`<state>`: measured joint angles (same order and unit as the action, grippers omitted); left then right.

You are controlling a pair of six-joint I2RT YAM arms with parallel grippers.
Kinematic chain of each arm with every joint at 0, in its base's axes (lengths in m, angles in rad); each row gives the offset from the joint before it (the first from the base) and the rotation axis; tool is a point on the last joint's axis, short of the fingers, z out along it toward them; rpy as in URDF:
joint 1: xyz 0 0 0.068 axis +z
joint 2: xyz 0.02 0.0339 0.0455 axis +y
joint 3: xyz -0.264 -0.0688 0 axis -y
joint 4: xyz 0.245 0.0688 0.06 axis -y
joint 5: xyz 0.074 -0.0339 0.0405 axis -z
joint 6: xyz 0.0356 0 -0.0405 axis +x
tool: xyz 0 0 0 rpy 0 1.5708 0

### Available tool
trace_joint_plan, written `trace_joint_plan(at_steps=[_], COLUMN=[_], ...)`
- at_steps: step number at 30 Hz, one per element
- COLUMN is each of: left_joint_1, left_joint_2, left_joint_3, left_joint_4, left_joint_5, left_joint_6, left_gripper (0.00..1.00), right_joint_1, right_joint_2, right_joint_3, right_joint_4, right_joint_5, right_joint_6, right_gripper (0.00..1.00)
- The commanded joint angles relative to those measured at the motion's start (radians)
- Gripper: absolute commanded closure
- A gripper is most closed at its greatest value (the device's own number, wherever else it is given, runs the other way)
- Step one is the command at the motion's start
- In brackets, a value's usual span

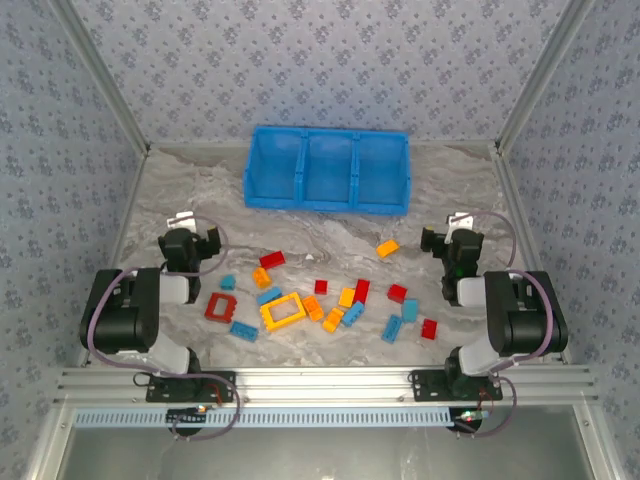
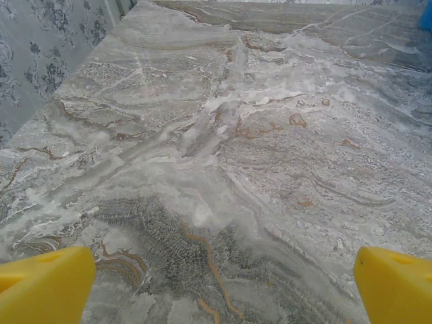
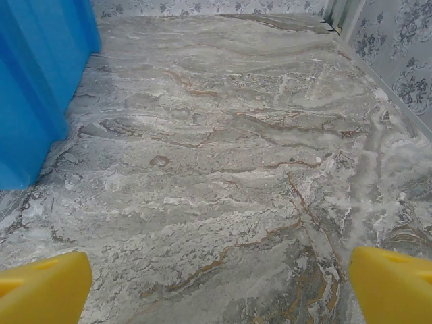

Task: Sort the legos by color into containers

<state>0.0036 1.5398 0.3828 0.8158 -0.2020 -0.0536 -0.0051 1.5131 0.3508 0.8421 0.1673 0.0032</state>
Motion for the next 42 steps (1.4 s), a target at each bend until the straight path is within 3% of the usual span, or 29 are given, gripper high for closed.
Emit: trace_joint_plan(at_steps=[1,23,25,29,31,32,34,35,36,37,38,40,42], left_joint_1=[-0.008,-0.007,-0.031,-0.139,-0.218,-0.255,-0.258,-0.256,-0.233,-0.213,-0.212,-0.265,-0.363], left_joint_2=[-0.01,-0.025,-0.186,-0.545,-0.689,-0.742,-0.795,-0.805,-0.804,-0.787,-0.753,-0.683,-0.623], left_joint_3=[0.008,0.005,0.024,0.108,0.22,0.29,0.441,0.5,0.522,0.549,0.588,0.652,0.707], left_joint_4=[0.036,0.054,-0.131,-0.418,-0.603,-0.706,-1.046,-1.158,-1.173,-1.184,-1.227,-1.309,-1.387], left_joint_5=[-0.011,-0.018,-0.009,-0.067,-0.104,-0.128,-0.113,-0.132,-0.045,0.086,0.172,0.22,0.198], left_joint_6=[-0.014,-0.012,0.017,0.032,0.017,-0.06,-0.35,-0.471,-0.491,-0.495,-0.523,-0.56,-0.546], left_gripper=[0.02,0.02,0.02,0.02,0.02,0.02,0.02,0.02,0.02,0.02,0.02,0.02,0.02], right_joint_1=[-0.007,-0.008,0.019,0.117,0.153,0.153,0.138,0.128,0.117,0.132,0.193,0.322,0.389], right_joint_2=[0.008,0.001,-0.106,-0.461,-0.557,-0.564,-0.534,-0.505,-0.457,-0.403,-0.32,-0.173,-0.038], right_joint_3=[0.021,0.012,0.021,0.19,0.358,0.455,0.595,0.619,0.655,0.723,0.819,0.972,1.062], right_joint_4=[0.002,0.013,-0.071,-0.481,-0.723,-0.843,-1.083,-1.092,-1.082,-1.141,-1.237,-1.354,-1.375], right_joint_5=[-0.005,-0.003,0.076,0.184,0.181,0.133,0.057,-0.024,-0.153,-0.198,-0.16,-0.05,-0.061], right_joint_6=[0.002,0.003,-0.004,-0.006,0.098,0.217,0.465,0.523,0.498,0.489,0.465,0.401,0.385], right_gripper=[0.0,0.0,0.0,0.0,0.0,0.0,0.0,0.0,0.1,0.17,0.22,0.26,0.3])
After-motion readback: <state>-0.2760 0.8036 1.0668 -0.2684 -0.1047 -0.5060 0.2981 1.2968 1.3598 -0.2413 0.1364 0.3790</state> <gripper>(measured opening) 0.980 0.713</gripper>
